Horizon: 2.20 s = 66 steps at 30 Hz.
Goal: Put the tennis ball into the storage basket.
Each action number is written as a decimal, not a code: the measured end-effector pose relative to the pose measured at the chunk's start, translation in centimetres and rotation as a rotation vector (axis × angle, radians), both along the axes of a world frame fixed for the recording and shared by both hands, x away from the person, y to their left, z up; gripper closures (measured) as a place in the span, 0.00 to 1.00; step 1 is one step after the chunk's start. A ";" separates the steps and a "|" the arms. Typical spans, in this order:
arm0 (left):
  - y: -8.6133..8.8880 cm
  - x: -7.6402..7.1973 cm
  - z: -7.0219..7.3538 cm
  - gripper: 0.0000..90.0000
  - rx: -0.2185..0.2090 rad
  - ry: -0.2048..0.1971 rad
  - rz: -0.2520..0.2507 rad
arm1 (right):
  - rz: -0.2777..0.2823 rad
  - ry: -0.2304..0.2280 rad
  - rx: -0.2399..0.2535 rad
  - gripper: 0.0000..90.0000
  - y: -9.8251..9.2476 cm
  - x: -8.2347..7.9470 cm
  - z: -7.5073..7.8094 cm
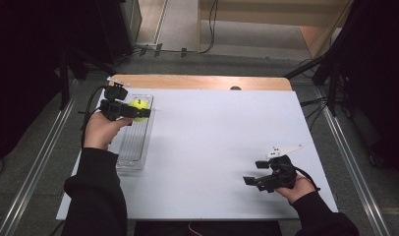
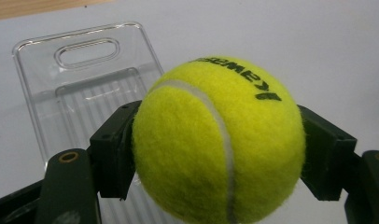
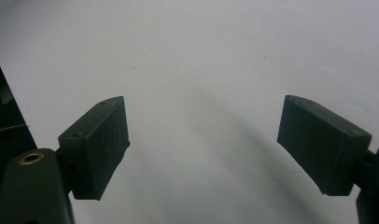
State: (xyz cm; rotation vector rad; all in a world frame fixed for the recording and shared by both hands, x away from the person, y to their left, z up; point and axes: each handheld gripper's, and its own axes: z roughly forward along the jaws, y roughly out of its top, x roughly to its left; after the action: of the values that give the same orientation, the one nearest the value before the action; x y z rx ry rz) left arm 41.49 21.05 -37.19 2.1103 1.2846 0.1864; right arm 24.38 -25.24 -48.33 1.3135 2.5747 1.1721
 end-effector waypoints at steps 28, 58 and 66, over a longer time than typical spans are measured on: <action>1.3 0.7 -1.3 0.29 0.012 -0.009 0.107 | -0.001 0.002 -0.005 0.16 0.0 0.0 0.0; 1.2 1.5 -4.0 0.29 0.036 0.042 0.133 | 0.000 0.004 -0.005 0.16 0.0 0.0 -0.1; 1.4 1.7 -4.8 0.29 0.039 0.059 0.147 | 0.005 0.002 -0.005 0.16 0.0 0.0 -0.1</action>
State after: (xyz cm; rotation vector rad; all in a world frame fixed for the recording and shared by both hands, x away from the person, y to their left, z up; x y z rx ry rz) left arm 43.20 22.47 -41.96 2.0681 1.4835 0.2155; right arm 24.39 -25.23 -48.40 1.3093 2.5819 1.1650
